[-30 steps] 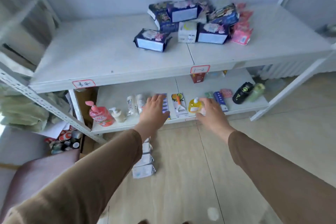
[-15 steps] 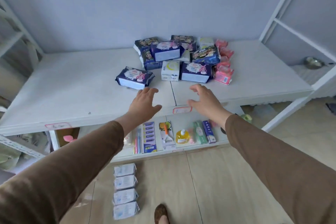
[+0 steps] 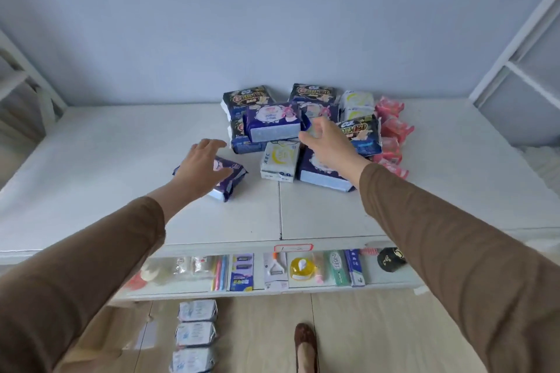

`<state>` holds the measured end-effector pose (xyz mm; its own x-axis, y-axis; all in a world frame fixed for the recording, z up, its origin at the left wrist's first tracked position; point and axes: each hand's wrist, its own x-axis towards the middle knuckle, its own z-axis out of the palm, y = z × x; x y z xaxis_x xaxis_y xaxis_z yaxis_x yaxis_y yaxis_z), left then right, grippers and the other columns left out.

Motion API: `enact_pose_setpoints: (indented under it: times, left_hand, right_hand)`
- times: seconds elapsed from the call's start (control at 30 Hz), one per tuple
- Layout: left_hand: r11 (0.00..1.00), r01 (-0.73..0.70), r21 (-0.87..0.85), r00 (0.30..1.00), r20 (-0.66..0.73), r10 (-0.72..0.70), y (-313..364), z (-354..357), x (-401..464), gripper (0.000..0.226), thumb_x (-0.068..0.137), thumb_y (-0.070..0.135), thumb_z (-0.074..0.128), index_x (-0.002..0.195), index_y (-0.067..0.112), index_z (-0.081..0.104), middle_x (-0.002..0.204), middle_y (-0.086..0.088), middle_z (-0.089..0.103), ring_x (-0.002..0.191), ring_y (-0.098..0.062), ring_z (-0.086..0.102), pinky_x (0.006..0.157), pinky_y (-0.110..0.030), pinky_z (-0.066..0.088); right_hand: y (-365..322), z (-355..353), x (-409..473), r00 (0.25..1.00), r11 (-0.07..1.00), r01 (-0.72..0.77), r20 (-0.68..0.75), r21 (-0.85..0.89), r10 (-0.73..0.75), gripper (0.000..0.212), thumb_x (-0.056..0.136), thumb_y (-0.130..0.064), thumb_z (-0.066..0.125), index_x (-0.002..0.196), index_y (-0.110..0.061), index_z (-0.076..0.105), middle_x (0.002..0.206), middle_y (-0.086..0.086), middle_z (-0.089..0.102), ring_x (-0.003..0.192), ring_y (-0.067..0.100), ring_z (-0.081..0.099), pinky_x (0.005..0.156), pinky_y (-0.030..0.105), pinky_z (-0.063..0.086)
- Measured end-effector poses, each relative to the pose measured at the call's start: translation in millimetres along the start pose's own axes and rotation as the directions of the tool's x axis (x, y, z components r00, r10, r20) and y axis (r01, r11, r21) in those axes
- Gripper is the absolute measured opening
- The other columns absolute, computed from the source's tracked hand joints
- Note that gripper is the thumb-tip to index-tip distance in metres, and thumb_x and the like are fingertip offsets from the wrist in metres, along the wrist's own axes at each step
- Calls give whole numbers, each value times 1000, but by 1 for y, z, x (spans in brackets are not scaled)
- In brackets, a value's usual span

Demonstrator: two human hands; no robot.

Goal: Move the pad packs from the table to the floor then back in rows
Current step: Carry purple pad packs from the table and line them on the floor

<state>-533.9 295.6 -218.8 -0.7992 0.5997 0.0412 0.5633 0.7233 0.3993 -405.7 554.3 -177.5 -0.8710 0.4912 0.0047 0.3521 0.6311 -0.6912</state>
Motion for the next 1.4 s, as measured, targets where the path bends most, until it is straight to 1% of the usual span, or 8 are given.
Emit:
enact_pose_setpoints:
  times: [0.2,0.37,0.67,0.8,0.93,1.07,1.2,1.4]
  left_hand:
    - [987,154,47,982,102,-158,-35,-21,38,77,79,43,77,143,26,39,145,-7,41,133,-28,37,110,-45,33]
    - [950,312,-8,905,307,-295,-64,-28,53,109,67,46,86,152,34,19,151,-8,30,137,-30,34,114,-48,31]
    - [904,427,-15,682,661,-311,-83,-18,77,138,41,56,95,147,52,6,134,9,47,125,-23,48,111,-43,36]
    - [935,354,12,720,635,-281,-83,-16,84,97,33,61,94,114,48,42,116,11,59,102,-16,62,90,-39,54]
    - [954,297,-45,761,615,-208,-89,-21,77,83,33,63,93,96,45,42,90,12,72,83,-17,70,64,-32,56]
    - [923,327,-203,791,593,-150,-97,-34,69,65,50,40,95,96,33,49,98,-3,72,87,-26,72,69,-37,57]
    - [848,407,-340,800,581,-150,-100,-44,51,76,63,13,92,121,30,47,111,-8,63,95,-29,70,70,-35,59]
    - [890,308,-336,885,445,-138,-98,-49,-9,46,66,24,90,103,21,61,95,-1,72,91,-22,69,72,-34,58]
  right_hand:
    - [8,-3,82,1000,1000,-9,5,-10,9,64,95,-50,56,130,4,48,131,22,56,120,38,53,99,46,44]
    - [16,2,130,961,984,-176,222,26,166,118,71,-81,64,157,-18,13,155,14,39,137,34,44,107,42,42]
    - [16,23,166,840,901,-406,450,151,303,153,26,-59,91,154,-31,14,135,6,55,104,26,64,67,42,63]
    - [7,27,163,830,869,-447,459,211,316,143,40,-35,99,154,-26,14,132,6,56,112,24,61,83,42,60]
    - [9,36,143,827,787,-513,442,343,346,106,52,-24,97,140,-10,39,126,8,63,115,28,63,99,51,53]
    - [8,46,117,873,720,-470,391,512,292,67,64,-17,92,124,-8,63,107,13,76,105,32,71,99,52,51]
    - [-3,47,86,940,691,-337,267,639,211,62,67,-13,90,116,-26,53,111,-2,73,100,18,71,84,41,57]
    - [-18,37,15,967,612,-240,241,753,83,52,77,-21,85,115,-29,50,116,-6,69,93,14,75,73,43,62]
